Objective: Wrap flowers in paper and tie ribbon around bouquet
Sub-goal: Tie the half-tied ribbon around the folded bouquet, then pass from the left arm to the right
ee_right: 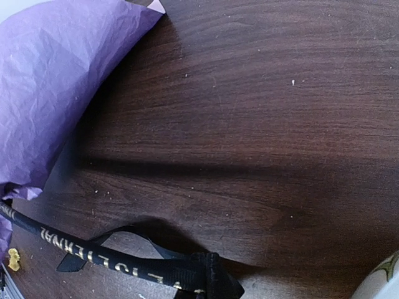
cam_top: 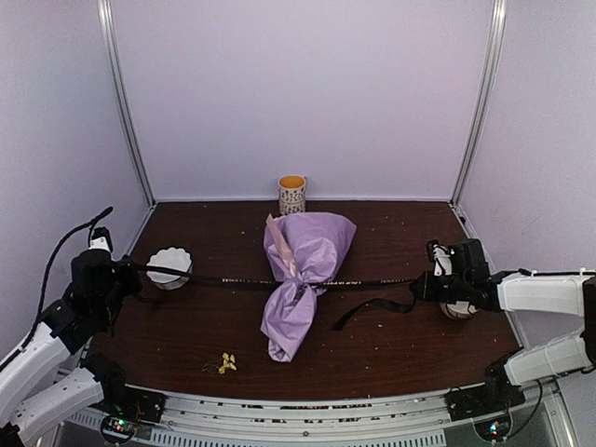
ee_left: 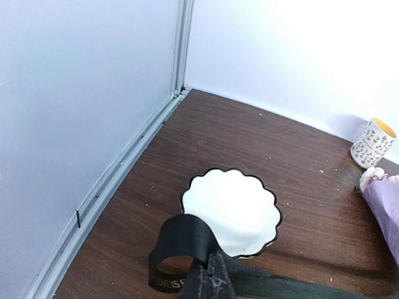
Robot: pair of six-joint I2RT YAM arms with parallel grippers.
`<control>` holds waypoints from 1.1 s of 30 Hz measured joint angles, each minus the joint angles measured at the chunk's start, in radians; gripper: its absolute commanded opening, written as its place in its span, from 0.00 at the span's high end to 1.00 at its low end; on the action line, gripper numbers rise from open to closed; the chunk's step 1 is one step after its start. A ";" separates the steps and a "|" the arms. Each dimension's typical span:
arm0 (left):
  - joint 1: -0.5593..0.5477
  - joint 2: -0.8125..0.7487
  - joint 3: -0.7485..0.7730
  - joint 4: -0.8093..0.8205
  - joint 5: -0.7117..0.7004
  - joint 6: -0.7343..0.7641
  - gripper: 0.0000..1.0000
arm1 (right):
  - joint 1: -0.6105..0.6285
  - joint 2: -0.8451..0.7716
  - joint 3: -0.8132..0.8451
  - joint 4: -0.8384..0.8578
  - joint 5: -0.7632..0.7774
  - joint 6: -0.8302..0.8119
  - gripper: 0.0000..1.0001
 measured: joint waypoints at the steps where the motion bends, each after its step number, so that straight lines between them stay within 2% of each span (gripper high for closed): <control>1: 0.000 -0.005 0.000 -0.010 -0.003 -0.007 1.00 | -0.006 0.010 -0.002 0.012 -0.014 0.002 1.00; 9: 0.000 0.067 0.004 -0.044 -0.012 -0.021 1.00 | -0.036 0.053 -0.009 0.039 -0.079 0.012 1.00; 10: 0.000 0.066 0.006 -0.043 -0.005 -0.014 1.00 | -0.037 0.053 -0.009 0.038 -0.081 0.012 0.96; 12: 0.000 0.066 0.011 -0.031 0.019 0.002 1.00 | -0.040 0.053 -0.009 0.034 -0.082 0.012 0.82; 16: -0.024 0.076 0.014 0.042 0.085 0.046 1.00 | -0.047 0.055 0.012 -0.015 -0.068 0.006 0.64; 19: -0.127 0.109 0.046 0.112 0.134 0.095 1.00 | -0.030 0.044 0.055 -0.068 -0.047 0.002 0.55; 23: -0.316 0.203 0.150 0.218 0.230 0.222 1.00 | -0.003 -0.033 0.098 -0.107 -0.029 0.004 0.49; 26: -0.433 0.269 0.232 0.317 0.352 0.336 1.00 | 0.050 -0.077 0.158 -0.141 -0.001 -0.008 0.46; 30: -0.498 0.317 0.322 0.390 0.552 0.448 1.00 | 0.192 -0.082 0.270 -0.158 0.016 -0.076 0.47; 33: -0.535 0.366 0.414 0.409 0.708 0.525 1.00 | 0.320 -0.058 0.330 -0.109 -0.056 -0.154 0.46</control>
